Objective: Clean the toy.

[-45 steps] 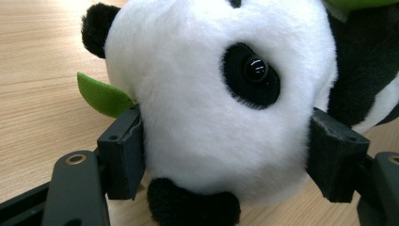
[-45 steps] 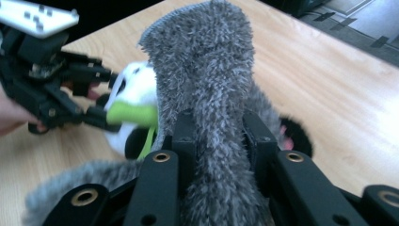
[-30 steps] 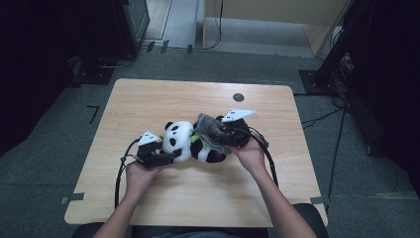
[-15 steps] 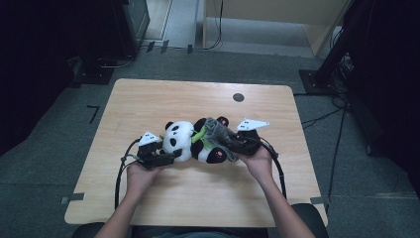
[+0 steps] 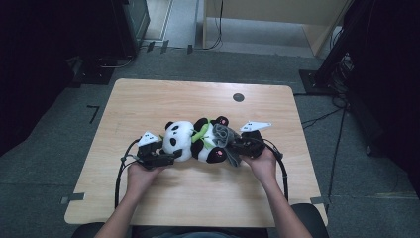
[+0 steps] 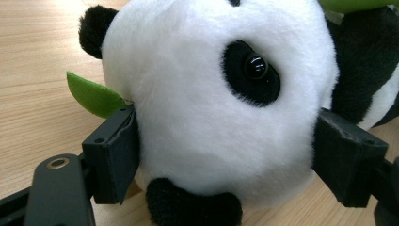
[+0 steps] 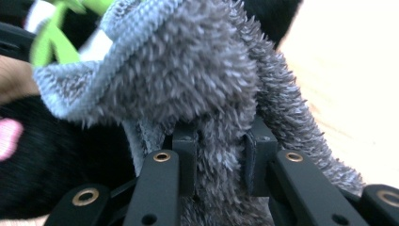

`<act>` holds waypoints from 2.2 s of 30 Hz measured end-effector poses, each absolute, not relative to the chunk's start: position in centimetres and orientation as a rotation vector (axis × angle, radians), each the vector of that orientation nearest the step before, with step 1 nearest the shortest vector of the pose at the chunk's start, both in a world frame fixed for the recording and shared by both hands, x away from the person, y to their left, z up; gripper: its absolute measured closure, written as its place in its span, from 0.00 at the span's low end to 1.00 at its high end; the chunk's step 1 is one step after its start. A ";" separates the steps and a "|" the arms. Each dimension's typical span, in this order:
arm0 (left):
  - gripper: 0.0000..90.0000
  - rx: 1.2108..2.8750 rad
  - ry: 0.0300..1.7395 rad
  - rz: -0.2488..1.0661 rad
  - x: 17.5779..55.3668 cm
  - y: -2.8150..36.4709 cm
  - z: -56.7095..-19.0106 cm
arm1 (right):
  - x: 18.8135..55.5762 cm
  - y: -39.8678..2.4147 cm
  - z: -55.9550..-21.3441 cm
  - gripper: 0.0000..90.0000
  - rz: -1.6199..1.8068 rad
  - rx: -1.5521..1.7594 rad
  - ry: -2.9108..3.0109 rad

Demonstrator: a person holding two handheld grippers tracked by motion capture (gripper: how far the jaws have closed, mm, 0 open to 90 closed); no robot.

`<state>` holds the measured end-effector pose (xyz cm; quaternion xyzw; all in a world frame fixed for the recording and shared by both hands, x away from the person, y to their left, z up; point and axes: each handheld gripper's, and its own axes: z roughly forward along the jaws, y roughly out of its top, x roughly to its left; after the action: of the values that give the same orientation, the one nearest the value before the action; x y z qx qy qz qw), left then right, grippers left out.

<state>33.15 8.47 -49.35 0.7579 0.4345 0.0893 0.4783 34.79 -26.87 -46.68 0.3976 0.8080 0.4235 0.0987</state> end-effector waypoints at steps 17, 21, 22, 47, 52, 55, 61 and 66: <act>0.17 1.884 1.049 0.217 33.1 8.4 -49.2 | 33.1 -28.0 -44.7 0.82 1.308 1.207 2.313; 0.17 1.890 1.044 0.223 33.0 8.4 -49.2 | 33.0 -27.3 -43.2 0.82 1.352 1.162 2.302; 0.17 1.893 1.043 0.227 33.0 8.4 -49.2 | 33.0 -27.0 -42.8 0.82 1.370 1.148 2.298; 0.16 1.878 1.027 0.249 32.9 8.3 -49.5 | 35.7 -22.6 -43.3 0.78 1.384 1.044 2.386; 0.16 1.879 1.024 0.250 32.8 8.3 -49.5 | 35.4 -23.3 -43.8 0.77 1.394 1.037 2.384; 0.16 1.878 1.024 0.250 32.8 8.3 -49.5 | 35.1 -23.7 -44.0 0.76 1.390 1.047 2.384; 0.16 1.876 1.024 0.250 32.8 8.3 -49.5 | 34.8 -24.8 -44.6 0.75 1.371 1.072 2.391; 0.16 1.875 1.024 0.249 32.8 8.3 -49.5 | 34.5 -25.8 -45.5 0.75 1.370 1.128 2.390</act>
<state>32.81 8.33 -49.53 0.7670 0.4188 0.1019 0.4754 34.50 -25.83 -45.55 0.3777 0.8001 0.4586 0.0826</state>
